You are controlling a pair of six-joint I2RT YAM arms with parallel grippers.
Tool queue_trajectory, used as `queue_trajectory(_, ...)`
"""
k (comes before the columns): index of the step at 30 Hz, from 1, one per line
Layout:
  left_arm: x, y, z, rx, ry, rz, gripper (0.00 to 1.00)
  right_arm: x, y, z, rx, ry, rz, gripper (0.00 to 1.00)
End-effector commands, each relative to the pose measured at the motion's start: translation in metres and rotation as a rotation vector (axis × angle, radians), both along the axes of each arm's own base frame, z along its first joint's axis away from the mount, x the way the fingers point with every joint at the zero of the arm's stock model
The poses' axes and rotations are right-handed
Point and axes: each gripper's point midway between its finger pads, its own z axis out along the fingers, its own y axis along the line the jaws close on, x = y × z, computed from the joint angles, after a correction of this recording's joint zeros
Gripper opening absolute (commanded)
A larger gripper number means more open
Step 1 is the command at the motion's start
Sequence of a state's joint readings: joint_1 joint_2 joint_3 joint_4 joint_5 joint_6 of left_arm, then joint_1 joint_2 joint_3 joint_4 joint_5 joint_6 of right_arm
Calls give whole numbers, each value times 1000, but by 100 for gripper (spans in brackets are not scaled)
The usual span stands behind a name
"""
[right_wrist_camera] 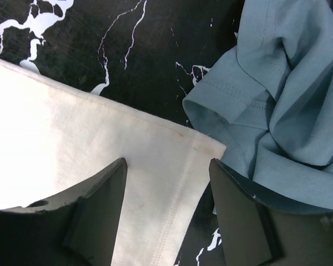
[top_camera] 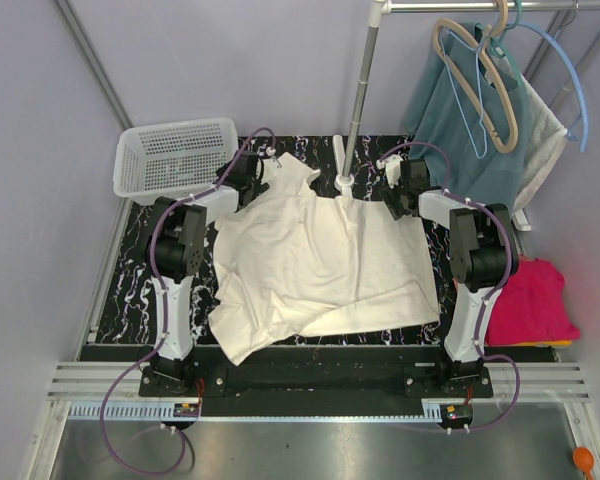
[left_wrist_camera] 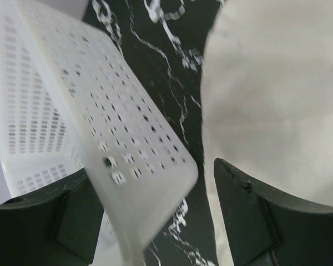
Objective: Fold and stack the t-shirts
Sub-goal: Fold the tshirt
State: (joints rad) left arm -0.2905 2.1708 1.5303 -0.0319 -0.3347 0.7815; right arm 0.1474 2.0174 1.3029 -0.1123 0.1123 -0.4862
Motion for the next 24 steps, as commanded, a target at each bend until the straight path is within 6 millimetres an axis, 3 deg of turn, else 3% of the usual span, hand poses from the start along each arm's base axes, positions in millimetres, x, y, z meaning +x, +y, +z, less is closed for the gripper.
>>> queue_trajectory(1,-12,28,18,73,-48,43,77,-12,-5,0,-20,13,7,69)
queue_trajectory(5,-19,72,36,102,-105,162,77,-15,-5,-1,-22,18,6,69)
queue_trajectory(11,-18,111,61,124,-176,265,76,-18,-5,-2,-18,21,8,69)
queue_trajectory(24,-36,112,90,102,-193,243,75,-27,-8,-6,-31,36,9,69)
